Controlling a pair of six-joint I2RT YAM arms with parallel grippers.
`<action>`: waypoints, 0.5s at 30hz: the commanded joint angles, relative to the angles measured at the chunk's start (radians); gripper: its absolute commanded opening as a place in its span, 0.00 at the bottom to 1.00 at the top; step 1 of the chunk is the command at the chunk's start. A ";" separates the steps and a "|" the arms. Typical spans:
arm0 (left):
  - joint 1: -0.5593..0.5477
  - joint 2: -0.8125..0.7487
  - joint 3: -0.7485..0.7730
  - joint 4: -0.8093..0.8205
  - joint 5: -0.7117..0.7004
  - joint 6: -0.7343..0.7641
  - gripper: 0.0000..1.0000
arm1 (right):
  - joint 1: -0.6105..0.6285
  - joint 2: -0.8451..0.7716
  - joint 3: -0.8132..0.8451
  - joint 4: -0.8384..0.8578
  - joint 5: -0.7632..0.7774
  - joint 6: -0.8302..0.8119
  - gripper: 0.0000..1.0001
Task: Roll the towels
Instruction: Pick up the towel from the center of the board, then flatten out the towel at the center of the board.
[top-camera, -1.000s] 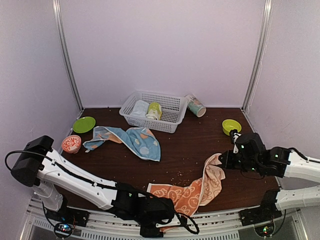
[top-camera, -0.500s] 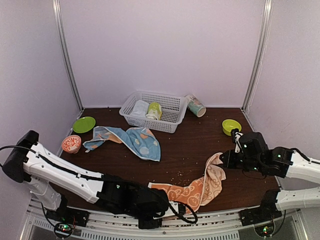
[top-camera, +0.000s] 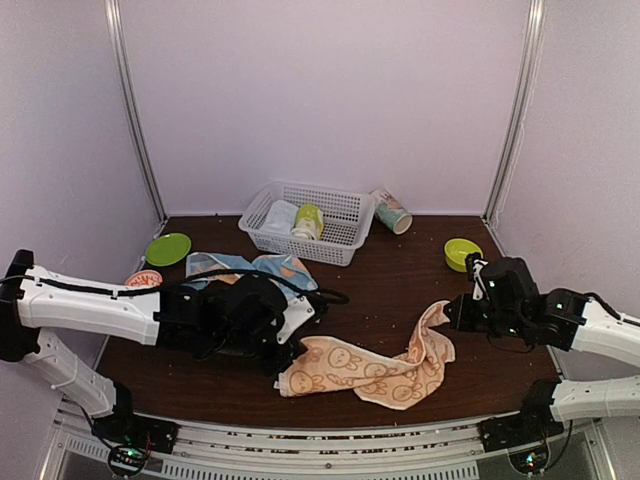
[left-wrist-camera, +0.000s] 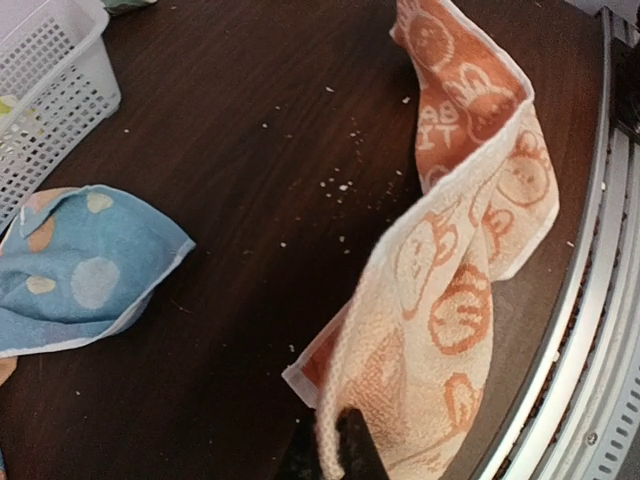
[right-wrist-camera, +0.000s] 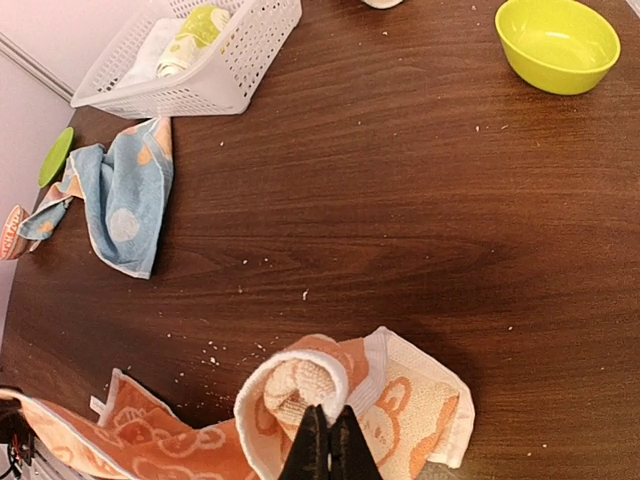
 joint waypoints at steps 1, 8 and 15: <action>0.031 -0.068 0.079 -0.008 -0.125 -0.030 0.00 | -0.016 -0.011 0.074 -0.028 0.044 -0.066 0.00; 0.040 -0.299 0.174 -0.144 -0.303 0.015 0.00 | -0.014 -0.088 0.284 -0.215 0.018 -0.282 0.00; 0.040 -0.510 0.169 -0.139 -0.251 0.060 0.00 | -0.015 -0.214 0.441 -0.342 -0.119 -0.415 0.00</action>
